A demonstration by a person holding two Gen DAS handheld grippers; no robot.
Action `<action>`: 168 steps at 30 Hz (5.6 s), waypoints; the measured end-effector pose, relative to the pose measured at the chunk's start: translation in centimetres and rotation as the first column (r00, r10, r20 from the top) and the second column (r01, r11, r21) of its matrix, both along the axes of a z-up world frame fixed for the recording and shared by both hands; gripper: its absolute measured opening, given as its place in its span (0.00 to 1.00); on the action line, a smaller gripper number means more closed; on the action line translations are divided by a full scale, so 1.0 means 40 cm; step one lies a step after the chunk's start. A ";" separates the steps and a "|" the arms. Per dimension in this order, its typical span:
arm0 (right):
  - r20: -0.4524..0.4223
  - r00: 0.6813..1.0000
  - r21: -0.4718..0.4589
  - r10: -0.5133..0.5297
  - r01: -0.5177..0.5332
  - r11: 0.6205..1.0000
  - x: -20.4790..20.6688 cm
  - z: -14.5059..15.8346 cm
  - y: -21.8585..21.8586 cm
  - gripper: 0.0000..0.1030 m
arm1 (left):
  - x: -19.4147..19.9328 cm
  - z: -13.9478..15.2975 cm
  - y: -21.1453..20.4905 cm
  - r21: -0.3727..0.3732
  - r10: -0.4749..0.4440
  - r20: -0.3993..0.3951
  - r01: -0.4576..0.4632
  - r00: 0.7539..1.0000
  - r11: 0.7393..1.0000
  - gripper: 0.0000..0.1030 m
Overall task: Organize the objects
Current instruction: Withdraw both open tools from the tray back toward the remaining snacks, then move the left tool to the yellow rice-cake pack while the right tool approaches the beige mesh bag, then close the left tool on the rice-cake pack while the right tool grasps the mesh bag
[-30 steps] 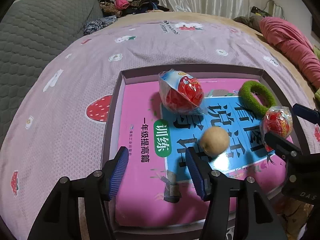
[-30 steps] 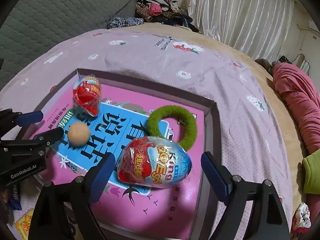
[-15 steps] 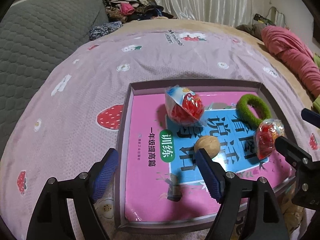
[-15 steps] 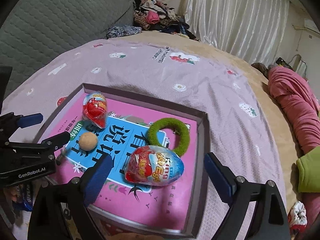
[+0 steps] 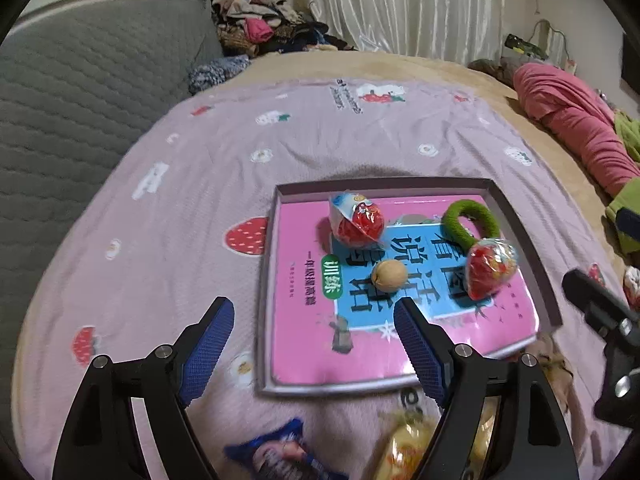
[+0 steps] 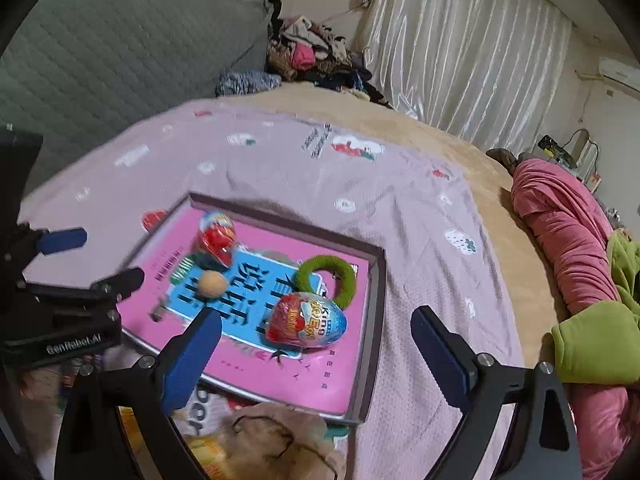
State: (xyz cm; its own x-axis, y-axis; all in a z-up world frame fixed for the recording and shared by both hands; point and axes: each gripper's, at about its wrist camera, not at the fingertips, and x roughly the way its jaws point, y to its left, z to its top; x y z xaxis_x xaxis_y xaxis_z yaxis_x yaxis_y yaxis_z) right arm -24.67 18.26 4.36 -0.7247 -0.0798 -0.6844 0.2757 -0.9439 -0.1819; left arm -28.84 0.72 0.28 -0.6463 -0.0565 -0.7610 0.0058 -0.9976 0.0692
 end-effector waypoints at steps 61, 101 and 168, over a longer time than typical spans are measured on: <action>0.101 0.994 -0.058 -0.032 0.038 0.998 0.324 -0.062 0.126 0.98 | 0.421 -0.084 0.072 0.053 -0.145 0.048 0.143 0.988 0.988 0.83; 0.196 0.979 -0.002 -0.059 0.061 0.998 0.144 -0.190 0.132 0.98 | 0.268 -0.155 0.094 0.072 -0.171 0.115 0.163 0.979 0.984 0.83; 0.274 0.959 -0.192 0.064 -0.011 0.981 0.099 -0.242 0.109 0.09 | 0.231 -0.222 0.113 0.157 -0.219 0.165 0.193 0.962 0.968 0.38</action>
